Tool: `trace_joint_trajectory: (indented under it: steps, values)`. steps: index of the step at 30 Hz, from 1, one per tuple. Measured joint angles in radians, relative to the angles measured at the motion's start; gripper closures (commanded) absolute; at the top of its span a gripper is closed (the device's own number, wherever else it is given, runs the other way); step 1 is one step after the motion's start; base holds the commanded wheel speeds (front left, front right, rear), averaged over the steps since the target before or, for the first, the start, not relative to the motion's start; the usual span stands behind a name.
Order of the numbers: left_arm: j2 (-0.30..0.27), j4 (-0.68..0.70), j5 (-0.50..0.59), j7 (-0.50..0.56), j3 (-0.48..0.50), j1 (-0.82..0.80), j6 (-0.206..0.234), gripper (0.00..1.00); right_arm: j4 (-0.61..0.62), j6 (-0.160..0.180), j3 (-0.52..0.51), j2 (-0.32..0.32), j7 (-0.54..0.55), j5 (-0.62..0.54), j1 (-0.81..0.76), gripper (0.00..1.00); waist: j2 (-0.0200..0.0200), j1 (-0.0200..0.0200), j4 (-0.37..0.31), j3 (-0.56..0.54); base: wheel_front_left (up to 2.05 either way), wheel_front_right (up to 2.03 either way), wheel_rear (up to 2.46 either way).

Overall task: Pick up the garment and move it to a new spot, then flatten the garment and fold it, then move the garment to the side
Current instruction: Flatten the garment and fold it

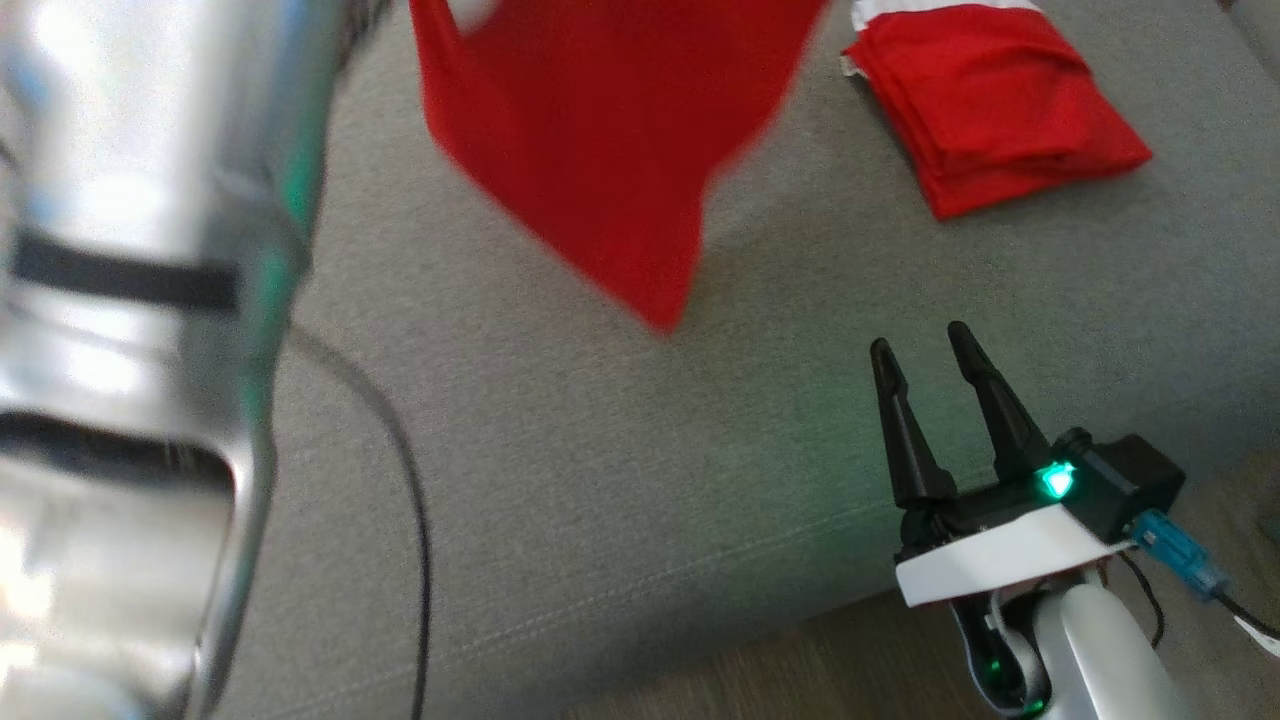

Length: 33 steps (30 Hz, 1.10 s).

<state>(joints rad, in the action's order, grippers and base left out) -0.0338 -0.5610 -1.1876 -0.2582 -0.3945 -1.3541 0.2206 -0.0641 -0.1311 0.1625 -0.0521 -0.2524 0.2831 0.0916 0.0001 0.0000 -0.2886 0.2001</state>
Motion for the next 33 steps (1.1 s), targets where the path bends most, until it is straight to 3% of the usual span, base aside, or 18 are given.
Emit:
trace_joint_trajectory:
  steps: [4,8,13,14,15,19,26,33]
  values:
    - [-0.043,-0.127,0.035,0.001,0.004,0.209,0.008,1.00,0.001,0.000,0.002,0.000,0.000,0.000,0.000,0.00,0.0000,0.0000,0.030,0.004,0.00,0.00,0.00]
    - [-0.128,-0.217,0.079,0.002,0.033,0.407,-0.002,1.00,-0.003,0.000,0.015,0.000,0.000,-0.001,0.001,0.00,0.0000,0.0000,0.051,0.022,0.00,0.00,0.00]
    - [-0.197,-0.198,0.258,0.002,0.139,0.450,-0.026,1.00,-0.070,0.000,0.072,0.000,0.000,-0.003,0.022,0.00,0.0000,0.0000,0.076,0.057,0.00,0.00,0.00]
    - [-0.197,-0.187,0.286,0.001,0.157,0.445,-0.038,0.81,-0.093,0.000,0.089,0.000,0.000,-0.010,0.035,0.00,0.0000,0.0000,0.082,0.064,0.00,0.00,0.00]
    - [-0.190,-0.187,0.332,0.001,0.182,0.445,-0.055,0.02,-0.136,0.000,0.121,0.000,0.000,-0.018,0.066,0.00,0.0000,0.0001,0.093,0.075,0.00,0.00,0.00]
    - [-0.189,-0.176,0.460,0.001,0.203,0.453,-0.081,0.00,-0.230,0.000,0.153,0.000,0.000,-0.022,0.126,0.00,-0.0001,0.0001,0.113,0.089,0.00,0.00,0.00]
    - [-0.176,-0.028,0.669,0.001,0.215,0.519,-0.139,0.00,-0.385,0.000,0.162,-0.002,0.000,-0.033,0.197,0.00,0.0000,0.0001,0.146,0.091,0.00,0.00,0.00]
    - [-0.080,0.262,0.867,0.001,0.221,0.821,-0.152,0.00,-0.517,0.000,0.152,-0.004,0.000,0.115,0.244,0.00,0.0000,0.0000,0.201,0.068,0.00,0.00,0.00]
